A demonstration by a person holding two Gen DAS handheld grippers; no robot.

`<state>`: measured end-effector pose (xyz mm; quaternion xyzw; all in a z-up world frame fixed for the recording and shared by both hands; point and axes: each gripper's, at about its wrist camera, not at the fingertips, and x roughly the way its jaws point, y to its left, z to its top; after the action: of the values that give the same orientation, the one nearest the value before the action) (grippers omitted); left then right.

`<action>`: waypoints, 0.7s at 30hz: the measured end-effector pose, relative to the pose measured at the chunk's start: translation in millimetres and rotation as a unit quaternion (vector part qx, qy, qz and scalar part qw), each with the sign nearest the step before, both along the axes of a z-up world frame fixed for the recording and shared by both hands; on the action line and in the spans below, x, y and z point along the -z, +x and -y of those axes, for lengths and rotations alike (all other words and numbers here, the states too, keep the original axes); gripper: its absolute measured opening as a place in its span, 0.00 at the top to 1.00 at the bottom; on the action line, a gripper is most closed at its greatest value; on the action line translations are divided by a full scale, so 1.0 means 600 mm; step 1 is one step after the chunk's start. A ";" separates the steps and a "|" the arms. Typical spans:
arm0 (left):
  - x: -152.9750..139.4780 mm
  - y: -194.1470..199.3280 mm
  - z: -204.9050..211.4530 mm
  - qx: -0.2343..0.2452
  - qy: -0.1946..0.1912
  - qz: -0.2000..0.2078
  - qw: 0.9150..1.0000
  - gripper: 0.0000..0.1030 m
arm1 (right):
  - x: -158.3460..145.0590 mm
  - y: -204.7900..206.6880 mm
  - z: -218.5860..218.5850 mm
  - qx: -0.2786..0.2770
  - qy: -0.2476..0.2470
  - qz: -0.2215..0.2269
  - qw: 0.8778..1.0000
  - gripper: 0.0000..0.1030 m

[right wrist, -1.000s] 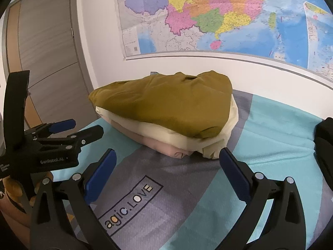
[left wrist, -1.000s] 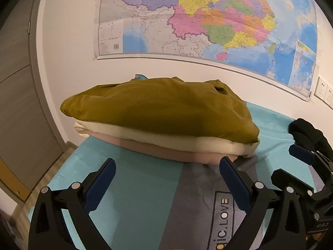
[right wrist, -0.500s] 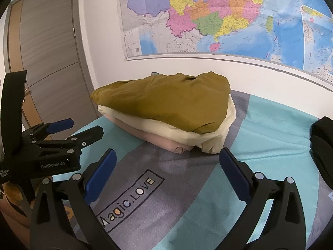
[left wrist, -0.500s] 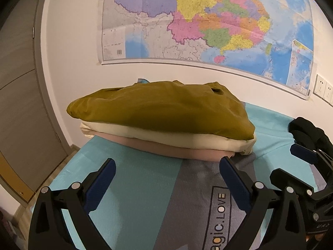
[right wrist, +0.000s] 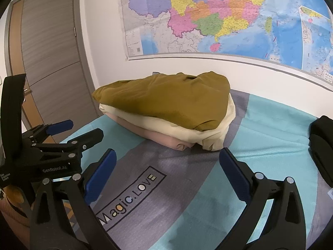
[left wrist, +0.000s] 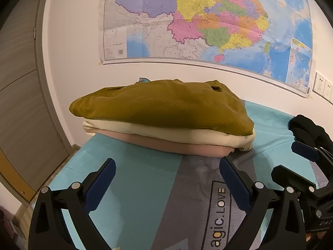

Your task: Fold large clothes

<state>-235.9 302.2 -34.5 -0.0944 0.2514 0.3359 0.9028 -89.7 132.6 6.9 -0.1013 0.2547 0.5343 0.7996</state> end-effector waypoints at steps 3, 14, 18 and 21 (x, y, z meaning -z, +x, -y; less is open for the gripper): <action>0.000 -0.002 0.002 -0.001 0.001 0.001 1.000 0.07 | 0.000 -0.003 0.002 -0.001 0.001 -0.001 1.000 0.05; -0.002 -0.004 0.008 0.000 0.006 -0.001 1.000 0.07 | -0.001 -0.002 0.003 -0.002 0.001 -0.003 1.000 0.05; -0.002 -0.004 0.008 0.000 0.005 -0.001 1.000 0.07 | 0.000 -0.004 0.004 -0.003 0.001 -0.004 1.000 0.05; -0.002 -0.004 0.008 0.000 0.006 -0.001 1.000 0.07 | 0.002 -0.007 0.004 -0.003 0.001 -0.005 1.000 0.05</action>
<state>-238.4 297.3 -33.3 -0.0888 0.2504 0.3377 0.9030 -93.8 130.0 5.5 -0.0988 0.2580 0.5371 0.7970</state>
